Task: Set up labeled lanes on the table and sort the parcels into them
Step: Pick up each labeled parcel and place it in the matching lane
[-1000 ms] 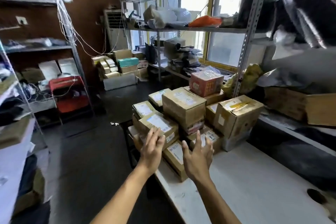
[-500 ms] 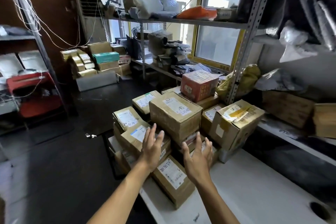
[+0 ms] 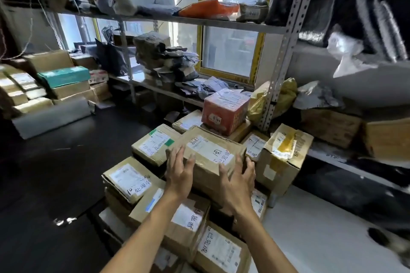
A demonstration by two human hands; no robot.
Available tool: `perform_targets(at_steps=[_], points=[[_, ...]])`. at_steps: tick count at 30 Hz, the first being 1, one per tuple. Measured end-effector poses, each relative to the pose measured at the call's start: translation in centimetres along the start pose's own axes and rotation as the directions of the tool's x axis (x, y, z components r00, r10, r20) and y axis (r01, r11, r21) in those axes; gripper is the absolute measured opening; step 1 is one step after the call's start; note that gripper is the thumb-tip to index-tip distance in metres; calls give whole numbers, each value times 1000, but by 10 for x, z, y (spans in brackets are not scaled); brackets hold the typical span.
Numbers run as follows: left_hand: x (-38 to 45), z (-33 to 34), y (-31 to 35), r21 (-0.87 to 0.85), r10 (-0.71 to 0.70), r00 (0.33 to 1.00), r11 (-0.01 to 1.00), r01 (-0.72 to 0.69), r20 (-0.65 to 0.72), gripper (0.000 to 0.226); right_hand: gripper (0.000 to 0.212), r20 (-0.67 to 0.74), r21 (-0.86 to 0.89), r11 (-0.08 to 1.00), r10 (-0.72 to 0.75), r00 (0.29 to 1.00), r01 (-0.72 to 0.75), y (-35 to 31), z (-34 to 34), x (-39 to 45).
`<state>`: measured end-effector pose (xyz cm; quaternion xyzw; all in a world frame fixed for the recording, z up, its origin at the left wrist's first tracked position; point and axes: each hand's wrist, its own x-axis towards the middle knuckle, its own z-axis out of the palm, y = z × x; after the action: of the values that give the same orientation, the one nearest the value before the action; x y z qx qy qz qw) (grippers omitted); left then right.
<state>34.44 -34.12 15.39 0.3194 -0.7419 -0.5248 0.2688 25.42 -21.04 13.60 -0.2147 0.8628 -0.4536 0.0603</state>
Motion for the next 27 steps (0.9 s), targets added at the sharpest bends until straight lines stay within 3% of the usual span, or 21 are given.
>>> perform_targets(at_steps=[5,10,17,20,23,25,27], points=[[29,4,5,-13,99,993,995,-99,59,79,75,-85,-20,1000,14,996,-15,-8,6,11],[40,16,1,-31,106,993,994,-104,54,80,72,-127,-41,997,61,990,-66,-7,-1,20],[32,28,-13,-128,25,974,990,-56,-226,92,72,-57,-69,996,45,997,-49,-13,-18,63],[15,35,-13,-291,-122,970,955,57,-212,80,71,16,-115,993,14,1000,-12,-18,-23,104],[7,47,-15,-472,-323,935,853,221,-146,85,76,201,-219,974,-6,980,51,-29,-23,153],[6,56,-13,-535,-376,916,807,250,-139,85,79,375,-269,961,36,926,71,-40,-20,177],[8,62,-8,-574,-400,904,780,249,-152,77,86,529,-230,973,125,839,0,-48,-16,189]])
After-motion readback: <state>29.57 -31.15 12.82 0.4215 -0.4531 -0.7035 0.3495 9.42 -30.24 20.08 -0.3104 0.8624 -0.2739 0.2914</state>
